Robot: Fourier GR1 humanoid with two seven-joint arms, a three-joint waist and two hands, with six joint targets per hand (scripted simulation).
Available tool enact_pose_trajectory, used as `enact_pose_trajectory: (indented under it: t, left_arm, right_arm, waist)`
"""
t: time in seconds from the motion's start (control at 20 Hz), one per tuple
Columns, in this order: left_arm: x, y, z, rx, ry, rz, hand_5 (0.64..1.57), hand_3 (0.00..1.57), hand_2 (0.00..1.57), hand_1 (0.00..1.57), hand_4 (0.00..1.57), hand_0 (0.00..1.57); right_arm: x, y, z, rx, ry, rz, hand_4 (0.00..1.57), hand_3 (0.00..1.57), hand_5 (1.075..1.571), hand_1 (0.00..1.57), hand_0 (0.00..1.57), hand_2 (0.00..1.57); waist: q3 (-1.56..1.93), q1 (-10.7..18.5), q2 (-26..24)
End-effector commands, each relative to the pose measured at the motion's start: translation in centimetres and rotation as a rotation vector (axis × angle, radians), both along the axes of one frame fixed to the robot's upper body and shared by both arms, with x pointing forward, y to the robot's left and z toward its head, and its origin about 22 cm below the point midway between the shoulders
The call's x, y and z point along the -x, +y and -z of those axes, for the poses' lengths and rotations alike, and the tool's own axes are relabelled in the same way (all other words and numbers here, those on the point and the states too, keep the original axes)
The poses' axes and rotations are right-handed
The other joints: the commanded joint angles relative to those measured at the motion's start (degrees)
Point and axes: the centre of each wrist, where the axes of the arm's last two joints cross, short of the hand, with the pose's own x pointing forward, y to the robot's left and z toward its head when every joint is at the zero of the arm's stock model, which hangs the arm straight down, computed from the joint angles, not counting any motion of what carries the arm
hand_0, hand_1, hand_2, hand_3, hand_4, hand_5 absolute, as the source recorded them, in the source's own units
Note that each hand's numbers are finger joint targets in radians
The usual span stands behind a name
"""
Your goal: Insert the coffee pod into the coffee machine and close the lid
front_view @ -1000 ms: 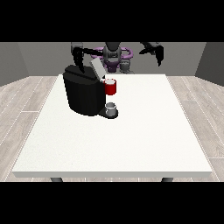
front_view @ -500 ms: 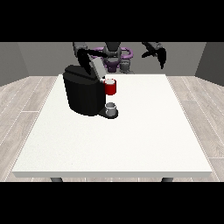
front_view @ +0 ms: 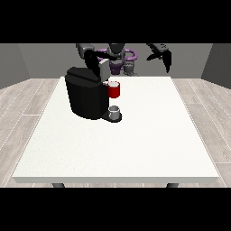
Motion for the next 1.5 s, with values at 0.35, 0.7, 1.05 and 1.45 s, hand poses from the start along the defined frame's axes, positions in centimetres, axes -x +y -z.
enact_pose_trajectory:
  t: [0.35, 0.7, 1.05, 1.45]
  left_arm:
    - [-0.5, -1.0, -0.2, 0.001, -0.003, 0.035, 1.571, 0.00, 0.00, 0.00, 0.33, 0.00]
    - [-1.2, -1.2, -1.5, -0.005, -0.060, 0.090, 1.571, 0.00, 0.00, 0.00, 0.44, 0.00]
    - [-2.1, -3.1, -2.3, 0.009, -0.129, 0.159, 1.571, 0.00, 0.00, 0.00, 0.42, 0.00]
    - [-3.1, -4.2, -3.9, 0.004, -0.152, 0.238, 1.571, 0.00, 0.00, 0.00, 0.42, 0.00]
  right_arm:
    - [-0.6, 4.2, -4.3, 0.055, -0.101, -0.107, 0.00, 0.00, 1.571, 0.00, 0.00, 0.00]
    - [-0.2, 5.3, -6.9, 0.154, -0.189, -0.048, 0.20, 0.00, 1.571, 0.00, 0.00, 0.00]
    - [-0.3, 3.8, -11.8, 0.177, -0.252, 0.000, 0.10, 0.00, 1.571, 0.00, 0.00, 0.00]
    - [1.5, 2.4, -16.3, 0.215, -0.304, 0.102, 0.00, 0.00, 1.571, 0.00, 0.00, 0.00]
  waist:
    - [-0.17, 3.4, 1.5]
    - [-0.18, 8.7, 3.4]
    - [-0.18, 12.1, 8.2]
    - [-0.17, 18.6, 11.1]
